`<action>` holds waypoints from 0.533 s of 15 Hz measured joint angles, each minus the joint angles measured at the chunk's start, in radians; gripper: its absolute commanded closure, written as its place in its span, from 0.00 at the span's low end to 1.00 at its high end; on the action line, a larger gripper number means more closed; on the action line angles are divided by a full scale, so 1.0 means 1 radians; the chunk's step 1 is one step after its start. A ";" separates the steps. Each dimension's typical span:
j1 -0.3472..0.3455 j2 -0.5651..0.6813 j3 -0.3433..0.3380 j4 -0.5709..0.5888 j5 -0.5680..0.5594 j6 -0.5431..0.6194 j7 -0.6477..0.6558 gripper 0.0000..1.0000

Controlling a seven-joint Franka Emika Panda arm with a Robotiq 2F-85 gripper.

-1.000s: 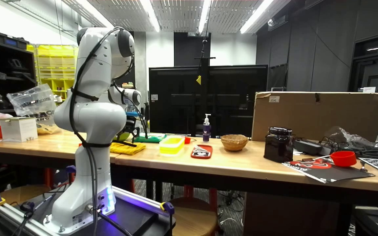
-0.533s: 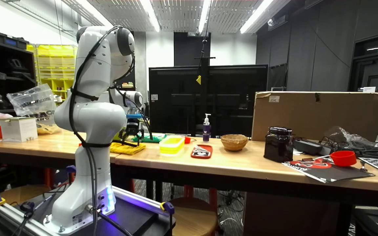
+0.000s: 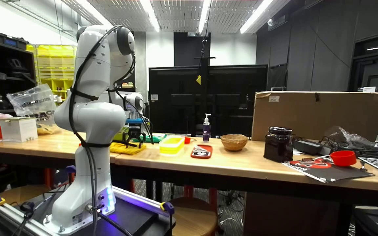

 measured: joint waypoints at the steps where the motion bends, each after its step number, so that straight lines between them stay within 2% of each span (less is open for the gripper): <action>1: -0.002 -0.005 -0.002 -0.001 -0.006 0.000 0.000 0.59; 6: -0.003 -0.018 -0.007 0.004 -0.073 -0.016 0.001 0.99; 8: -0.003 -0.018 -0.011 0.009 -0.105 -0.032 0.001 1.00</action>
